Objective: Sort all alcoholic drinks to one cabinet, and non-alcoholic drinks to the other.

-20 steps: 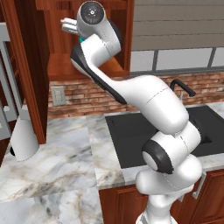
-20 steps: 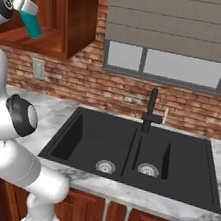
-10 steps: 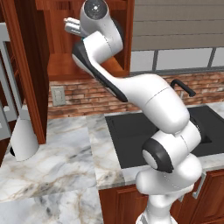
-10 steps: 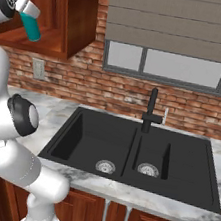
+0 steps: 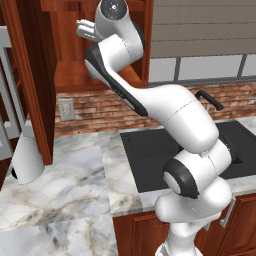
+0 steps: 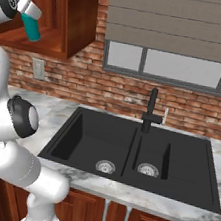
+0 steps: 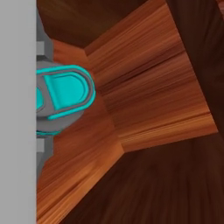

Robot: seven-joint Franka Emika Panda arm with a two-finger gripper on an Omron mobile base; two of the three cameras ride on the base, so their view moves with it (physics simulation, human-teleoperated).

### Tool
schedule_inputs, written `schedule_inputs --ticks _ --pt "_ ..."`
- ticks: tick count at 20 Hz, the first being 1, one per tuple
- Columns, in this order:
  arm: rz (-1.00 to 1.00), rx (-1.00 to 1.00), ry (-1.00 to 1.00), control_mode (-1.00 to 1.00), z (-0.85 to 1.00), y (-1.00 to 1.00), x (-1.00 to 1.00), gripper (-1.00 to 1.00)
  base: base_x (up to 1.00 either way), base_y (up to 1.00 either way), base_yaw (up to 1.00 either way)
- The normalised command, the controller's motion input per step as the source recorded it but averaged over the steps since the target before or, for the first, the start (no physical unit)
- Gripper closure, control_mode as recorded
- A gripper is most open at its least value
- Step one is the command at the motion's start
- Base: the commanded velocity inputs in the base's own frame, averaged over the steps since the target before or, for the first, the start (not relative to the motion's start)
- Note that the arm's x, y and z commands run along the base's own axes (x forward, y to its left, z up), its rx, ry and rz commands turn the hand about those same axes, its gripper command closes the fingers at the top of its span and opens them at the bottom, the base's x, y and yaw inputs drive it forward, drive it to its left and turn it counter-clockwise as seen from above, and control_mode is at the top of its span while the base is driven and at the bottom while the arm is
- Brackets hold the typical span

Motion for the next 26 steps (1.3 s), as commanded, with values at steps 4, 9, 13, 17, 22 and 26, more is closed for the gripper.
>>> schedule_inputs --ticks 4,9,13,17,22,26 --pt "0.0 0.0 0.02 -1.0 -0.27 0.0 0.06 1.0 0.0 0.0 0.0" --pt "0.0 0.0 0.01 -1.0 -0.25 0.0 0.1 -1.0 0.0 0.0 0.0" --pt "0.0 0.0 0.02 -1.0 -0.23 0.0 0.13 -1.0 0.0 0.0 0.0" --pt "0.0 0.0 0.0 -1.0 -0.16 0.0 0.15 -1.0 0.0 0.0 0.0" --pt "0.0 0.0 0.0 -1.0 -0.07 0.0 0.26 -1.0 0.0 0.0 0.0" --pt "0.0 0.0 0.0 -1.0 -0.02 0.0 0.43 -1.0 0.0 0.0 0.0"
